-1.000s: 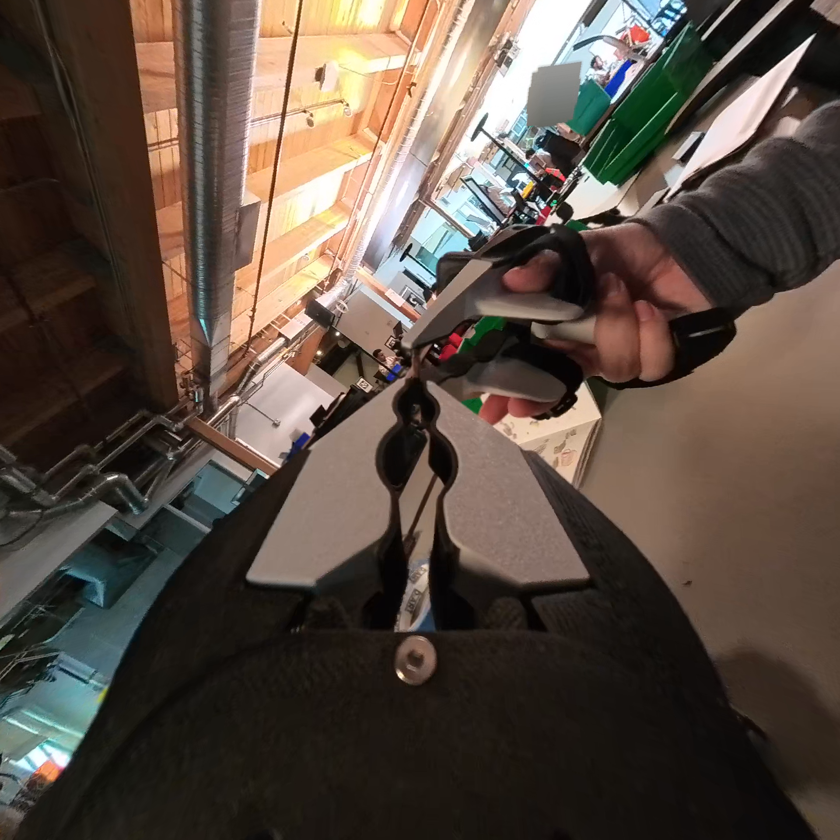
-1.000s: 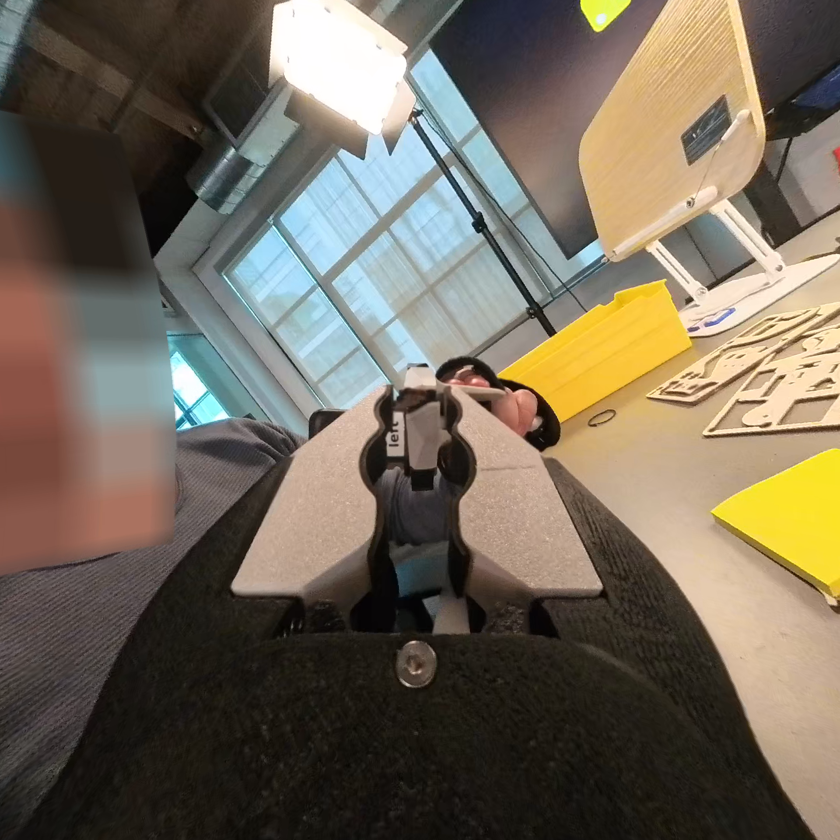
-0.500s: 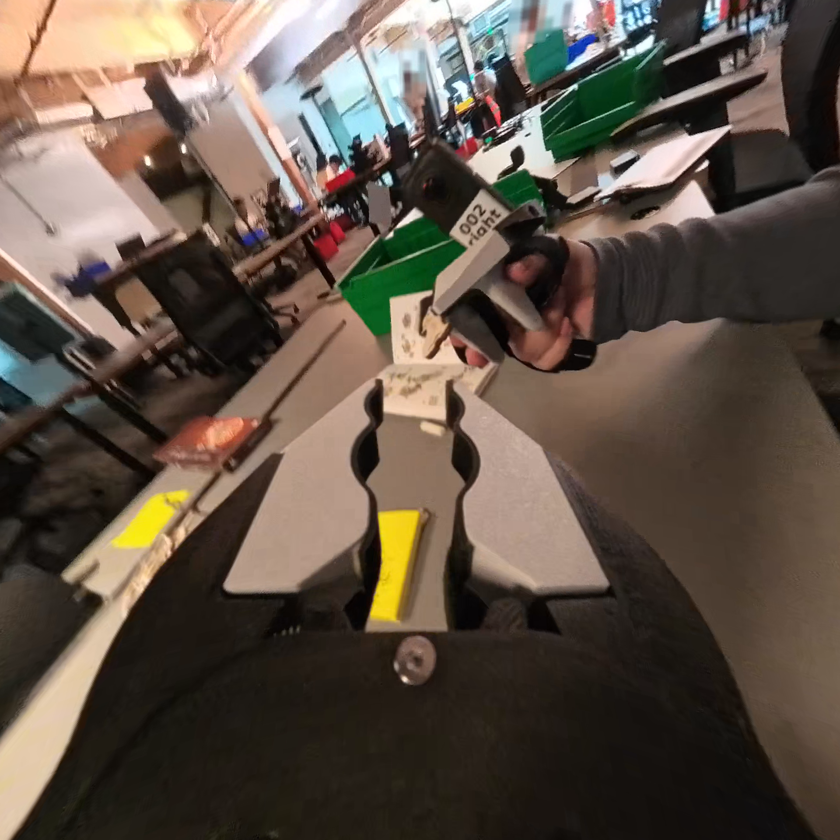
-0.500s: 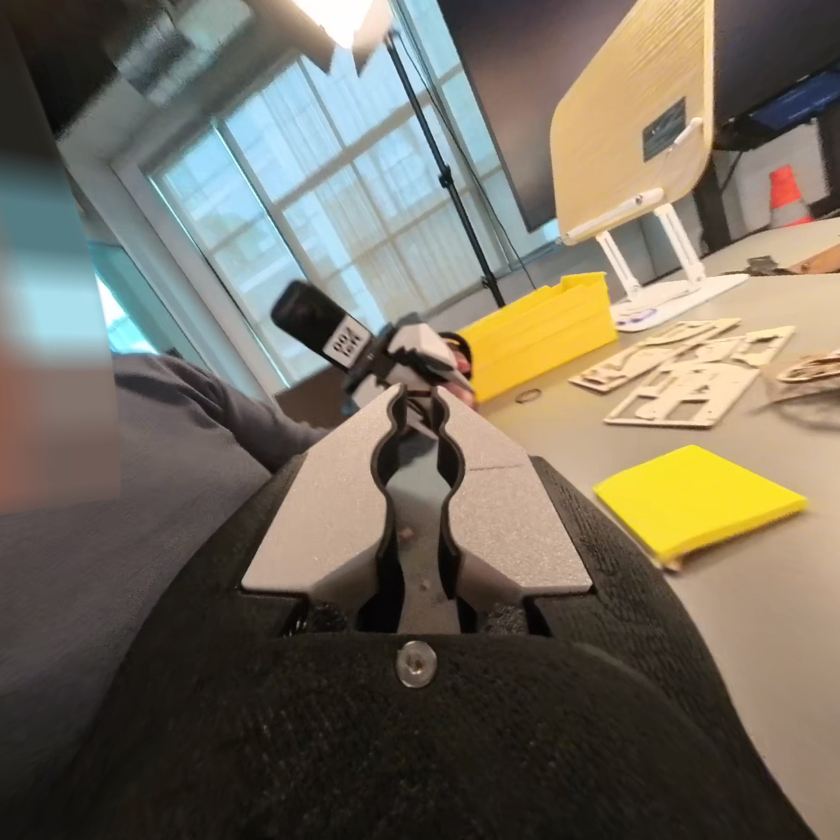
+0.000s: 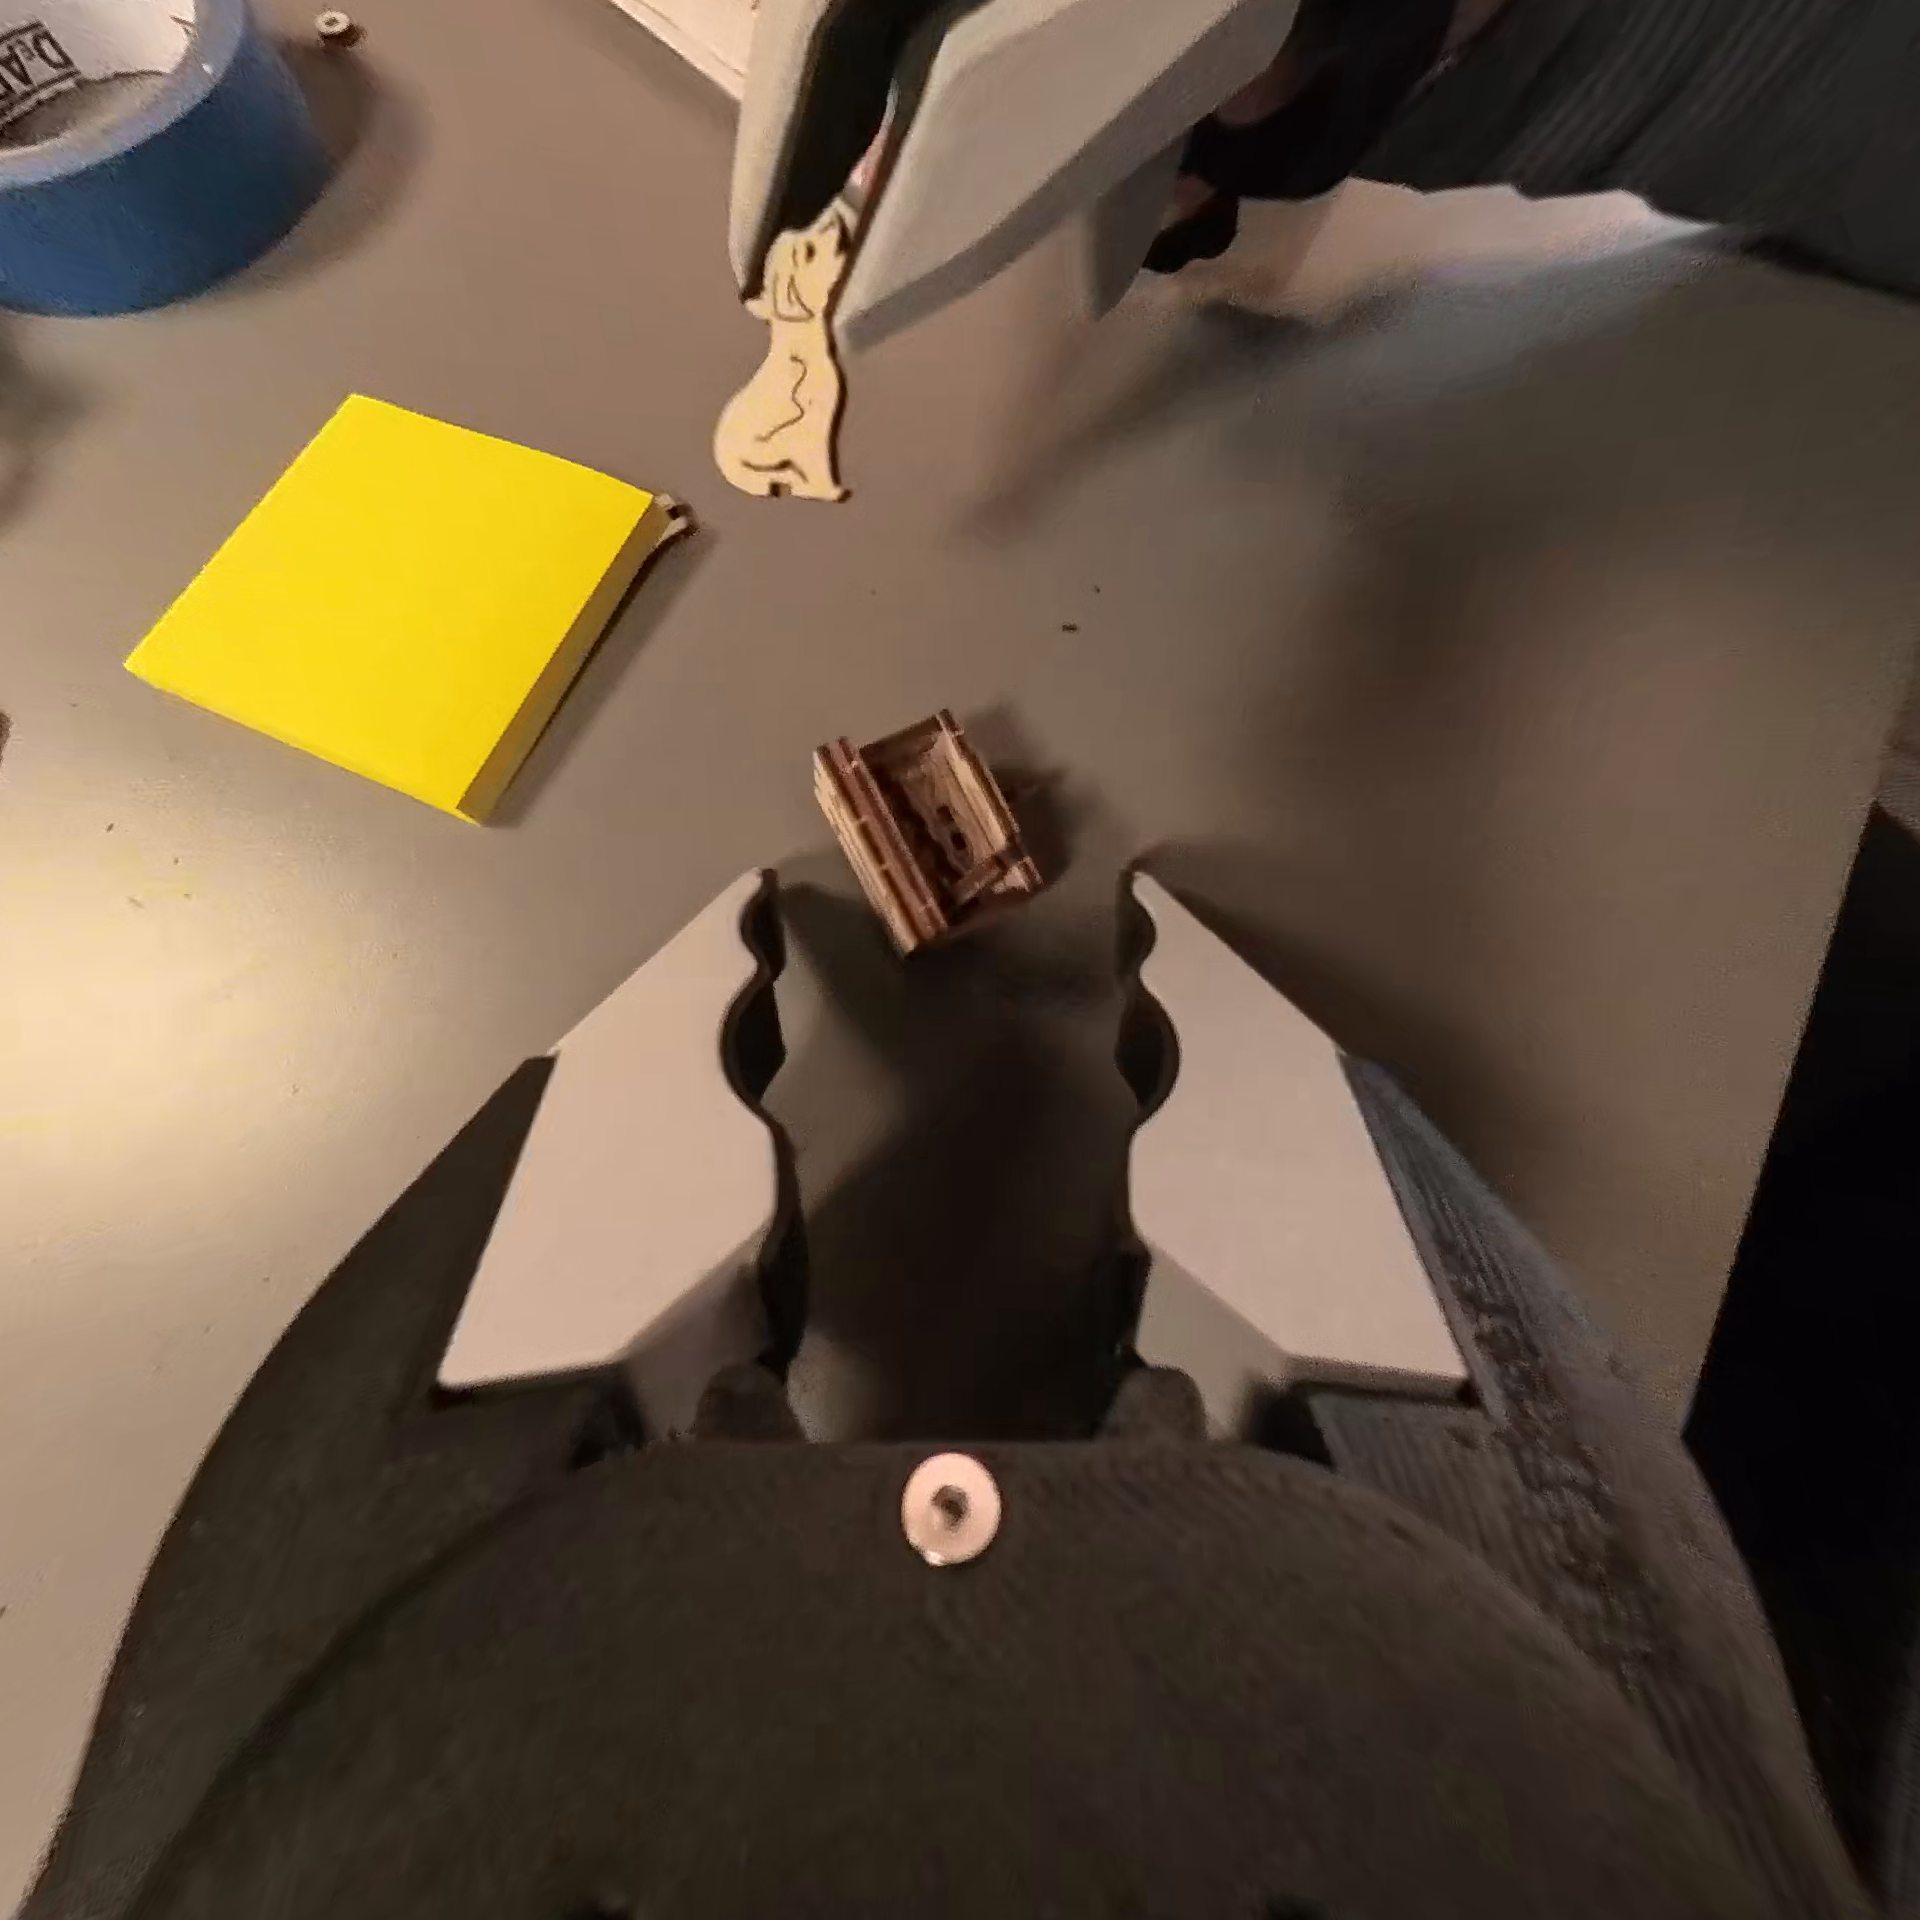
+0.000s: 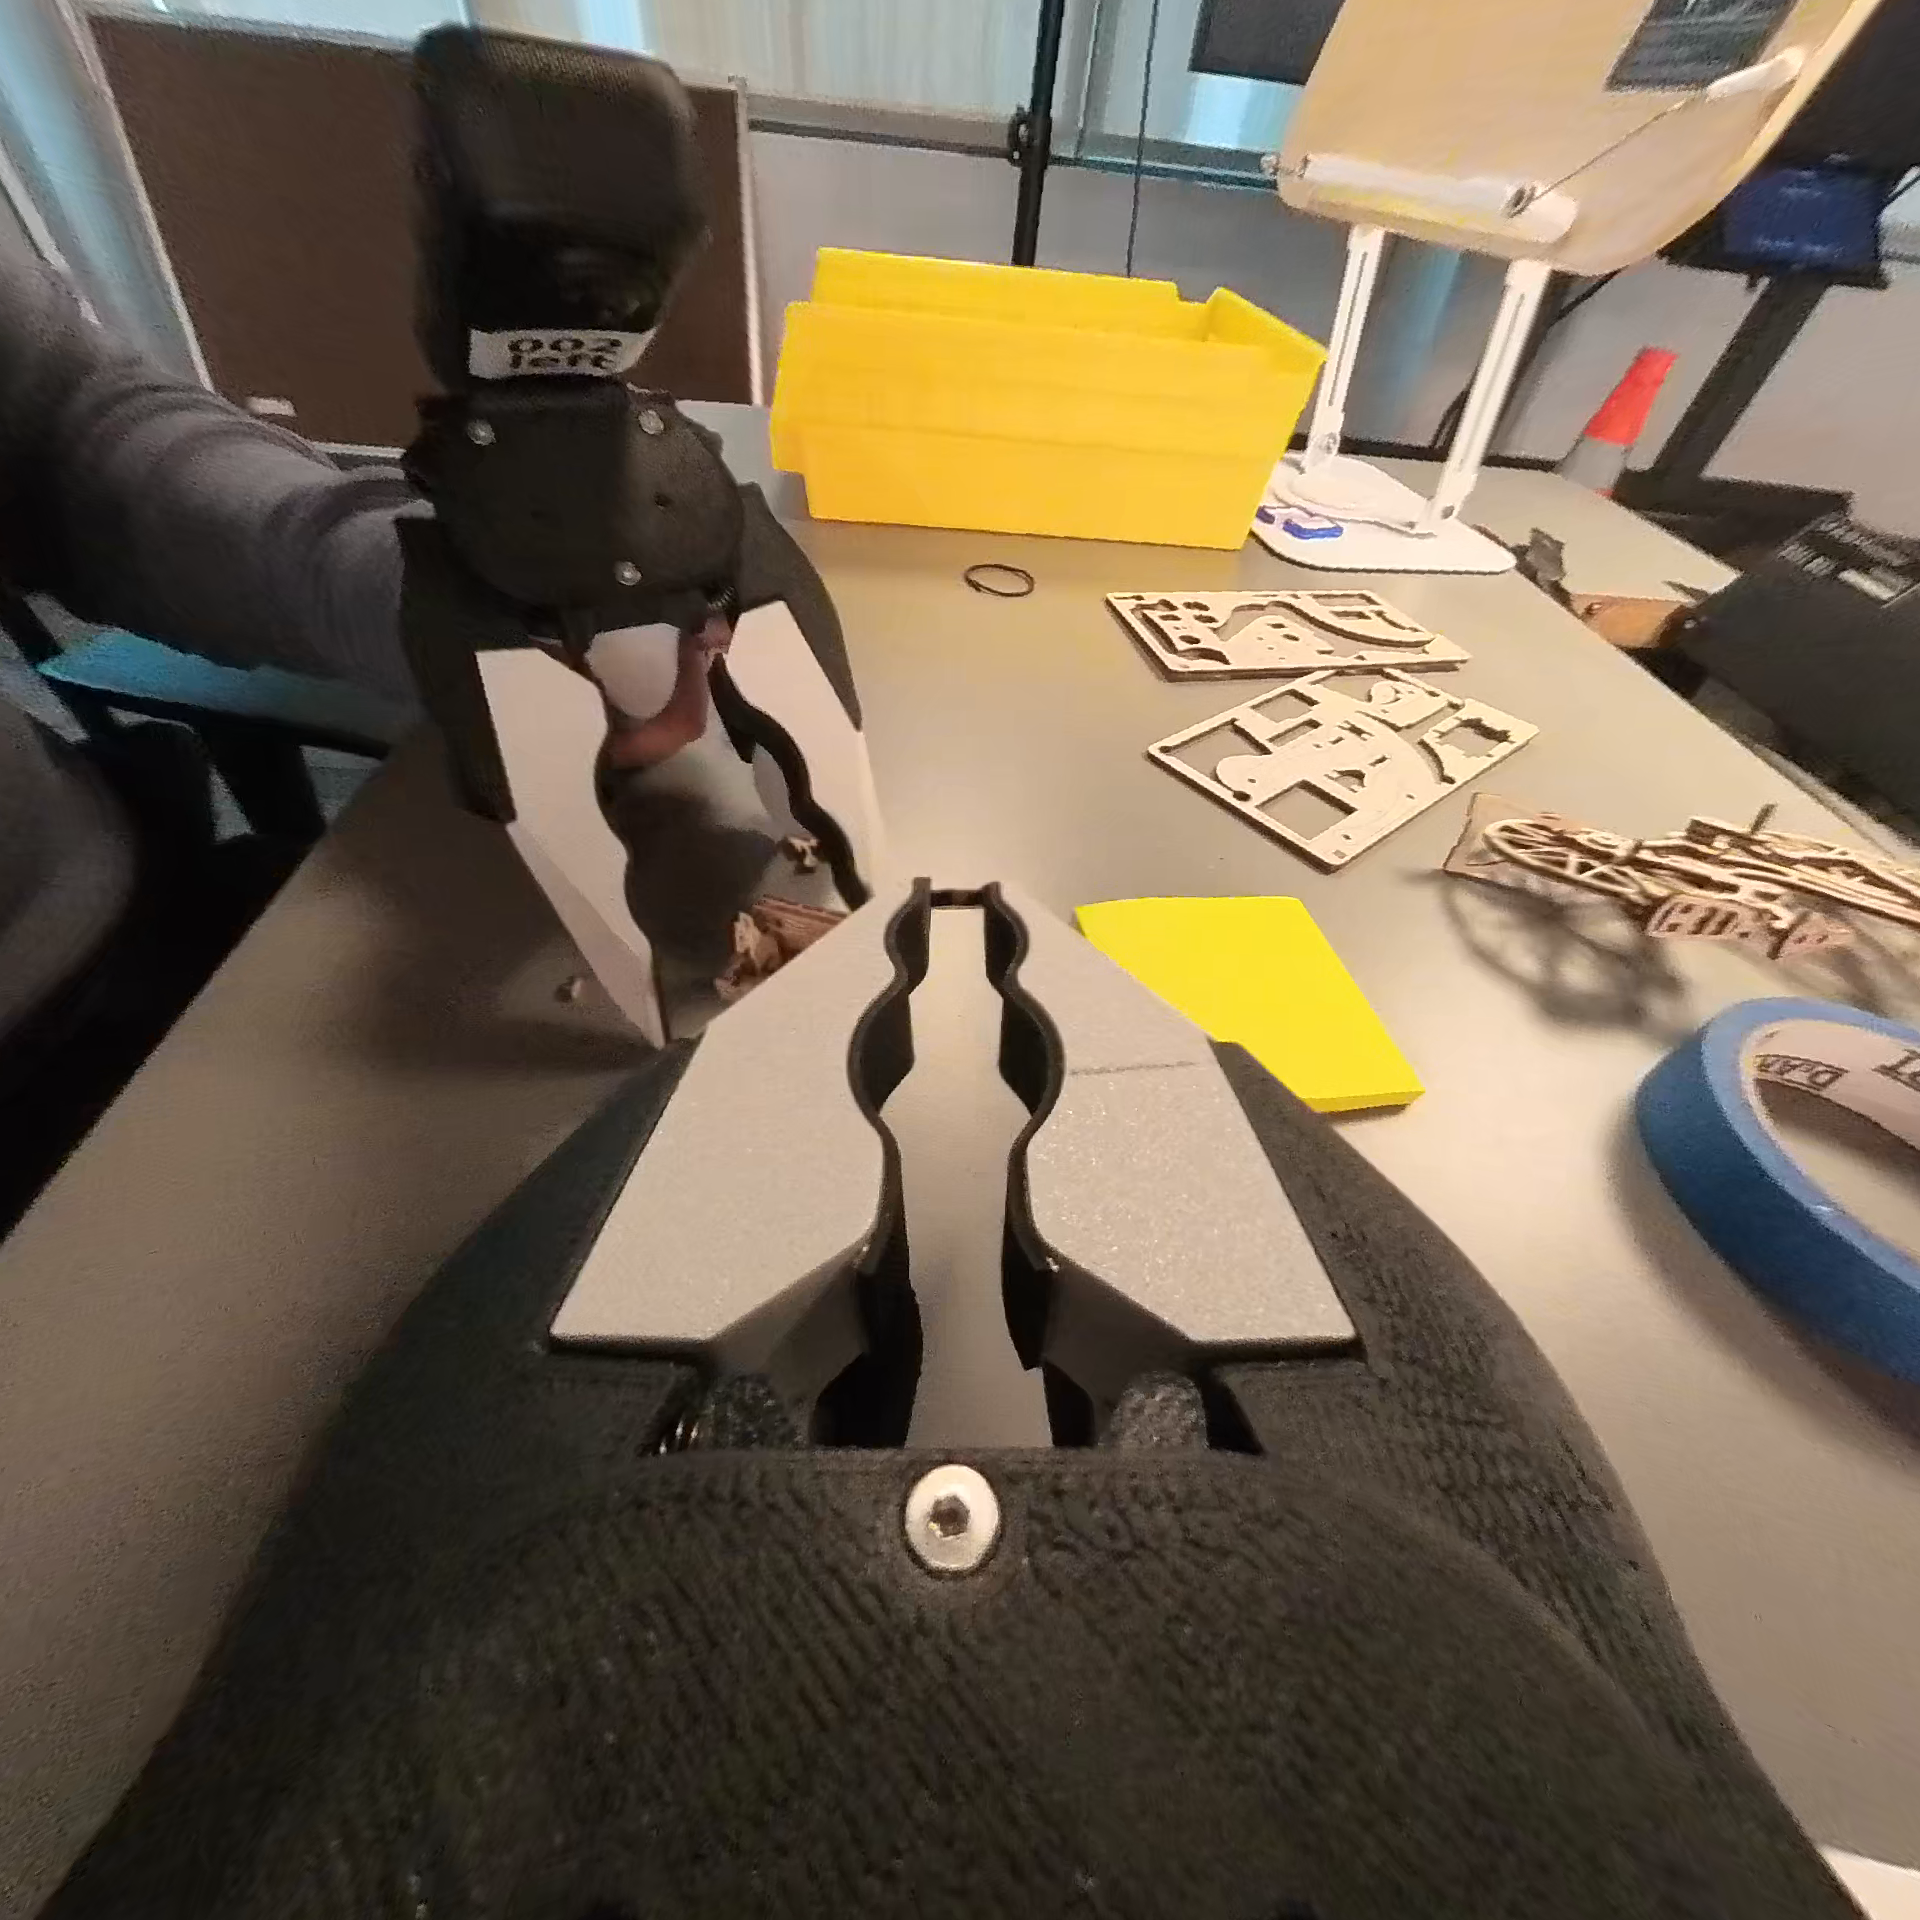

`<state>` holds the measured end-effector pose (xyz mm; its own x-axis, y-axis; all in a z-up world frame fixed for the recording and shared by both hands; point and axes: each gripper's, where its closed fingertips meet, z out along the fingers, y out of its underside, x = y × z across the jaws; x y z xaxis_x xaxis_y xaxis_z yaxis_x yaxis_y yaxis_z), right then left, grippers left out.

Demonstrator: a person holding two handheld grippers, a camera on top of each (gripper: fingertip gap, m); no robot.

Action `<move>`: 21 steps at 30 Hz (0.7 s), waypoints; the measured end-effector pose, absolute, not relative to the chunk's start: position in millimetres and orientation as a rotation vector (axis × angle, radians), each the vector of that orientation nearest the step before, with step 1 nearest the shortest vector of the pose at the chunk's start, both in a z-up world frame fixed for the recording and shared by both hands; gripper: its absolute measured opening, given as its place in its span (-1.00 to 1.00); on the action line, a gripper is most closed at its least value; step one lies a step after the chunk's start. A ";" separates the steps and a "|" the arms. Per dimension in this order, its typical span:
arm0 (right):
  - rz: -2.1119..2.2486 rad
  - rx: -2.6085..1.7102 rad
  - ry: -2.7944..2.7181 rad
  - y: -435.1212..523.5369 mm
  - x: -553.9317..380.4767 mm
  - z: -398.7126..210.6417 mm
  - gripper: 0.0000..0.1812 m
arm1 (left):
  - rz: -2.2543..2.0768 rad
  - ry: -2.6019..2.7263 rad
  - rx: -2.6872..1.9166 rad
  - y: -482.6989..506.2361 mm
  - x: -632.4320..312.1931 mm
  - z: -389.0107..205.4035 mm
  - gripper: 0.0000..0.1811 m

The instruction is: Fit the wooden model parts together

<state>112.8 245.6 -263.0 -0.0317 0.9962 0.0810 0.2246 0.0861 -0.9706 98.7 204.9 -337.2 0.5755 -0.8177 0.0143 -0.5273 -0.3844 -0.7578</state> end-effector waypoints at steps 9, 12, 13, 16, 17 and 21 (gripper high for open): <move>0.910 -1.216 -1.523 238.6 125.3 -265.1 -0.91 | -0.477 1.083 -2.059 214.2 102.1 -337.2 -0.63; 0.832 -1.180 -1.602 233.0 126.9 -268.2 -0.91 | -0.540 1.200 -2.063 212.5 104.5 -337.6 -0.65; 0.816 -1.171 -1.628 230.4 126.7 -268.8 -0.91 | -0.567 1.256 -2.073 212.1 104.9 -337.6 -0.65; 0.790 -1.168 -1.703 224.4 123.9 -271.3 -0.91 | -0.667 1.460 -2.075 210.3 108.4 -337.0 -0.66; 0.786 -1.177 -1.728 223.3 123.0 -273.0 -0.91 | -0.689 1.534 -2.063 210.1 109.2 -337.0 -0.66; 0.700 -1.246 -1.823 225.7 126.9 -284.4 -0.91 | -0.677 1.740 -2.048 217.1 109.1 -337.0 -0.66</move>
